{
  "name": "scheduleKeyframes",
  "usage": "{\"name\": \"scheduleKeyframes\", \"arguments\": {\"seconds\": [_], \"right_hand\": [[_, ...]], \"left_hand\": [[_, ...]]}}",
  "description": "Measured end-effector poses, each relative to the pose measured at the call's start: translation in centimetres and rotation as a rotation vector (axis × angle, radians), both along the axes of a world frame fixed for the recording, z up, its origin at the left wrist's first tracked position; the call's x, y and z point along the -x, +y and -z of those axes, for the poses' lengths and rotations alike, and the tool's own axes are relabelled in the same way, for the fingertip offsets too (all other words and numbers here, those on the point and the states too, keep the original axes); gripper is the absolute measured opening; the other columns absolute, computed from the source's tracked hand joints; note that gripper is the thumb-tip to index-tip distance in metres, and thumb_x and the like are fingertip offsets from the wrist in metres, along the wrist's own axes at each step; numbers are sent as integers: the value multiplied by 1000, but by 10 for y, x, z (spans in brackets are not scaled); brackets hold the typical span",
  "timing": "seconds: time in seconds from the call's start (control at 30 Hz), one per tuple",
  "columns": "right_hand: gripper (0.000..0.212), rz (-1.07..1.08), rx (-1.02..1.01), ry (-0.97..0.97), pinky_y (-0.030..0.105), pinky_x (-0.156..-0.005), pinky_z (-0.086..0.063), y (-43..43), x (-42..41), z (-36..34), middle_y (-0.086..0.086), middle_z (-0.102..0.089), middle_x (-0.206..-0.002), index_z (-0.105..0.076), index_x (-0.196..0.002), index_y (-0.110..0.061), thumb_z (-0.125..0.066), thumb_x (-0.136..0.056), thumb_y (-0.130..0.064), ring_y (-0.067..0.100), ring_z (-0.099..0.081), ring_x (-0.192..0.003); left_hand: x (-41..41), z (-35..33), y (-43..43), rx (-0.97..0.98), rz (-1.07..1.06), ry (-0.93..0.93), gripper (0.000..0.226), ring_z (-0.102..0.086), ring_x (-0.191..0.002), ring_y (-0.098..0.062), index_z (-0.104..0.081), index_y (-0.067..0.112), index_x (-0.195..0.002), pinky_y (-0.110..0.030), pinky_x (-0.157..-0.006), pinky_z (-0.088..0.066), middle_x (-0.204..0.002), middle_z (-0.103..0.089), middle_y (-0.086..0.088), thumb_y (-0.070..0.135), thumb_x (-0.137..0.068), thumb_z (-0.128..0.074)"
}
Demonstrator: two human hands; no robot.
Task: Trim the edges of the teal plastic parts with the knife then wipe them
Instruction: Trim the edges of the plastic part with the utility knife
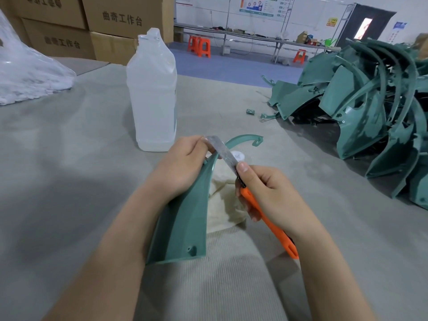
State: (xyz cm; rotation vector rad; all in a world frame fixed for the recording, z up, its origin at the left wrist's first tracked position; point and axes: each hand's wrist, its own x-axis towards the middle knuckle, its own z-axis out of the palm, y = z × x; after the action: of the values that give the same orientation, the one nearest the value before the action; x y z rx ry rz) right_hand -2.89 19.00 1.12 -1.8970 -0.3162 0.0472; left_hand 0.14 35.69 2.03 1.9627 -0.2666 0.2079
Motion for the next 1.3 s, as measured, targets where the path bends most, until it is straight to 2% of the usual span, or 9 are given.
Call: {"name": "scheduleKeyframes", "arguments": {"seconds": [0.1, 0.33, 0.53, 0.6, 0.97, 1.03, 1.13, 1.2, 1.3], "right_hand": [[54, -4, -5, 4, 22, -38, -38, 2, -1, 2, 11, -43, -57, -45, -72, 10, -43, -100, -36, 15, -43, -43], [50, -58, 20, 15, 22, -40, -40, 0, 0, 4, 4, -42, -51, -46, -65, 0, -44, -100, -37, 13, -42, -39], [55, -154, -4, 8, 25, -41, -40, 2, 3, 2, 8, -44, -52, -46, -64, -1, -46, -87, -51, 15, -43, -41], [55, -250, 0, 17, 25, -41, -39, 5, 4, 4, 5, -46, -50, -48, -67, 2, -45, -88, -48, 16, -42, -40], [34, -672, 141, 173, 15, -45, -43, -5, 19, -15, -6, -53, -51, -60, -65, -24, -51, -88, -48, 3, -48, -41], [35, -576, 23, 177, 19, -47, -45, -13, 19, -20, -2, -54, -53, -64, -69, -22, -51, -89, -47, 5, -50, -41], [43, -30, -64, 93, 23, -44, -44, -27, 5, -17, 5, -56, -58, -63, -76, -12, -48, -97, -46, 12, -50, -40], [36, 300, 106, 77, 24, -45, -48, -37, -11, -4, 4, -58, -68, -62, -85, -11, -43, -101, -37, 14, -57, -44], [28, 488, 328, 116, 39, -68, -56, -48, -32, 21, 6, -62, -80, -57, -88, -12, -44, -101, -32, 27, -65, -68]], "left_hand": [[2, -1, -2, -4, -17, 11, 62, -39, -39, 0, -56, 39, -46, -14, -43, -31, -42, -47, 14, 19, -100, -32], [-2, 2, 1, 52, -3, 27, 35, -34, -57, -18, -38, -2, -70, -36, -61, -31, -60, -36, -9, 16, -100, -33], [-8, 9, 3, 65, -27, 39, 49, -47, -51, -11, -59, 24, -59, -30, -61, -45, -50, -52, 10, 23, -102, -34], [-9, 11, 4, 59, -87, 41, 46, -53, -55, -8, -63, 25, -63, -20, -57, -44, -58, -59, 9, 28, -101, -37], [-12, 8, 11, 132, -127, 61, 45, -45, -40, -2, -64, 20, -70, -31, -58, -35, -39, -51, 11, 25, -102, -32], [-12, 7, 13, 149, -147, 60, 45, -44, -42, -6, -64, 23, -68, -30, -58, -35, -41, -50, 11, 25, -101, -34], [-9, 5, 10, 140, -184, 44, 46, -45, -45, -7, -63, 25, -66, -30, -58, -37, -43, -50, 12, 30, -101, -33], [-10, 3, 9, 113, -259, -1, 44, -48, -48, -1, -64, 24, -73, -23, -59, -40, -49, -54, 11, 31, -102, -31], [-10, 2, 11, -30, -407, -120, 41, -51, -66, -8, -63, 15, -80, -18, -55, -33, -66, -55, 8, 28, -102, -30]]}}
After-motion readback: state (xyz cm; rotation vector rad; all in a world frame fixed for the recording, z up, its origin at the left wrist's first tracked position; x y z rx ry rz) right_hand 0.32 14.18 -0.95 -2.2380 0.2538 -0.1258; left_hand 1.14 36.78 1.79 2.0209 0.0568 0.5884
